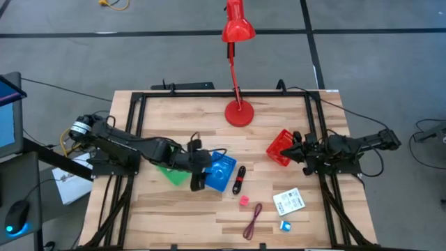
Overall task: Pick and place items into bin
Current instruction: Put the pink charger adapter into the green basket
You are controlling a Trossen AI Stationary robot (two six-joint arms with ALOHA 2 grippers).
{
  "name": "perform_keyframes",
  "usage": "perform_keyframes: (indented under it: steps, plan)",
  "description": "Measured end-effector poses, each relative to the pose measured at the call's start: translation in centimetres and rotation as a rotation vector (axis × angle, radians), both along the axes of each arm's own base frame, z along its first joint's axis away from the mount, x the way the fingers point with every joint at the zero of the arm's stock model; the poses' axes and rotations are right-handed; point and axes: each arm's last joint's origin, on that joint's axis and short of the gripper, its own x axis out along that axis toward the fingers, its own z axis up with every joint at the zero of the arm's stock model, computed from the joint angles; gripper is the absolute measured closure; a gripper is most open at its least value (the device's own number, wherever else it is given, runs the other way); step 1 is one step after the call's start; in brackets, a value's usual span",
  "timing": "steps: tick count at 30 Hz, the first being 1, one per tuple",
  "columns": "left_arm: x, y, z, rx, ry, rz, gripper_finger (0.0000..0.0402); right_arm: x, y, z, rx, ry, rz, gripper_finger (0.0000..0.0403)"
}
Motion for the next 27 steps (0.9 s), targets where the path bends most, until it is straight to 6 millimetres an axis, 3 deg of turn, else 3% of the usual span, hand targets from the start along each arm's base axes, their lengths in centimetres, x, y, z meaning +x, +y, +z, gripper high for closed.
perform_keyframes:
  steps: [4, 8, 16, 20, 27]
  plan:
    - [1.5, -0.4, 0.0, 0.001, -0.11, -0.049, 0.0195, 0.1, 0.2, 0.3, -0.213, -0.047, 0.029, 0.0386]
    - [3.7, -1.2, -2.0, -0.026, -0.14, -0.092, 0.0195, 0.2, 0.4, 1.5, -0.295, -0.165, 0.039, 0.0359]
    - [7.5, -2.7, -6.4, -0.056, -0.228, -0.233, 0.0195, 0.9, 0.7, 4.0, -0.313, -0.114, 0.053, 0.0275]
    - [8.4, -3.2, -9.2, -0.059, -0.19, -0.288, 0.0195, 1.6, 0.9, 5.6, -0.319, -0.094, 0.055, 0.0233]
    - [8.9, -4.2, -11.6, -0.01, -0.174, -0.365, 0.0185, 3.3, 1.2, 6.5, -0.323, -0.011, 0.044, 0.019]
